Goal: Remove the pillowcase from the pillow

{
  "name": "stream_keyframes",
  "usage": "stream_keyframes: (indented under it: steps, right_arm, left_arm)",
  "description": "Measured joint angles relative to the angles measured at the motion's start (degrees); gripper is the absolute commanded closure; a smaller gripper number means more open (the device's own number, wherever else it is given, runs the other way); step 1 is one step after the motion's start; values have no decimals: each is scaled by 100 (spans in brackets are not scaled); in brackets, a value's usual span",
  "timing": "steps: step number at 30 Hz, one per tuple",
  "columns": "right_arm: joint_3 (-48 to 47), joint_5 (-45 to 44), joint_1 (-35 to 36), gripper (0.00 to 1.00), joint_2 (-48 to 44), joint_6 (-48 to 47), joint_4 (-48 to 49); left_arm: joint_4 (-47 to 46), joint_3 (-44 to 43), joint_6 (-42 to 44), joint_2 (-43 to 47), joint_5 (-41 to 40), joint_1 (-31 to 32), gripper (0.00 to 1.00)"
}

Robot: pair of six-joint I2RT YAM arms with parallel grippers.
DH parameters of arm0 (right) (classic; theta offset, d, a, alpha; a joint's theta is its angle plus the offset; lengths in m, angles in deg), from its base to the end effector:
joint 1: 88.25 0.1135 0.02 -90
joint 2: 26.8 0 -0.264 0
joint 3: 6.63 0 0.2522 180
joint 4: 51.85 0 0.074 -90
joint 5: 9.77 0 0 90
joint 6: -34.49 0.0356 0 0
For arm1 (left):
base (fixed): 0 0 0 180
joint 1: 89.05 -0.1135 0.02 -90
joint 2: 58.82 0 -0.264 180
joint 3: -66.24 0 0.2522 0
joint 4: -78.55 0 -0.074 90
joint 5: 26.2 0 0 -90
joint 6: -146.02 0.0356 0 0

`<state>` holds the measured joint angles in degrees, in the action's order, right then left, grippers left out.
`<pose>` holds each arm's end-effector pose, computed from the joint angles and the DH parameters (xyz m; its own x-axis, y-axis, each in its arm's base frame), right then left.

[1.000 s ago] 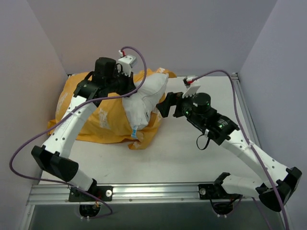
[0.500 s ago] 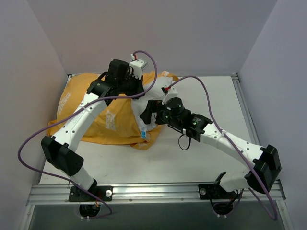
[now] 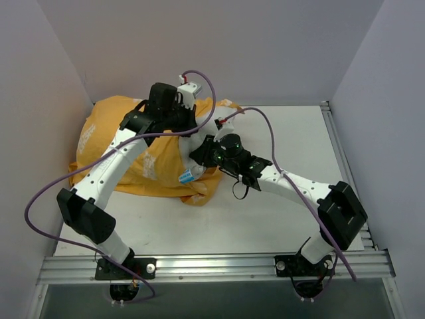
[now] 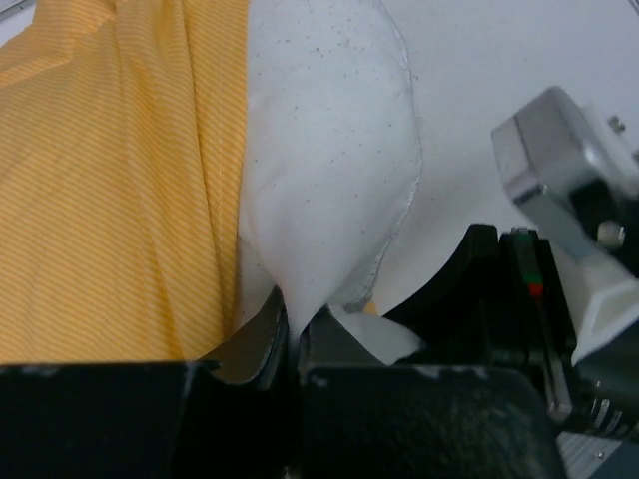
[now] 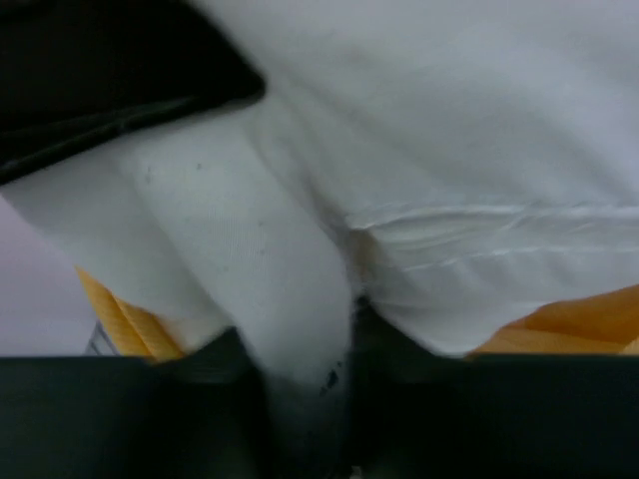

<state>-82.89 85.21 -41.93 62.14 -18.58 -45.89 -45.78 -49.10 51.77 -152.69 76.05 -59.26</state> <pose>0.2532 0.2696 0.3093 -0.5333 0.3083 -0.7878 -0.5750 0.5510 0.6048 0.3108 -0.1867 0.4081 -0.5337 0.2221 -0.8160 0.5999 0.7795 -0.1802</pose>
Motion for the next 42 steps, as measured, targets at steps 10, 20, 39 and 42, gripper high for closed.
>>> stream_keyframes:
  steps: [10, 20, 39, 42]
  right_arm:
    - [1139, 387, -640, 100, 31, 501, 754]
    - [1314, 562, -564, 100, 31, 573, 1051]
    - [1316, 518, -400, 100, -155, 485, 809]
    - [1333, 487, -476, 100, -452, 387, 535]
  left_arm:
    - [306, 83, 675, 352, 520, -26, 6]
    - [715, 1471, 2170, 1814, -426, -111, 6]
    - [26, 1985, 2162, 813, -796, 146, 87]
    - [-59, 2168, 2249, 914, -872, 146, 98]
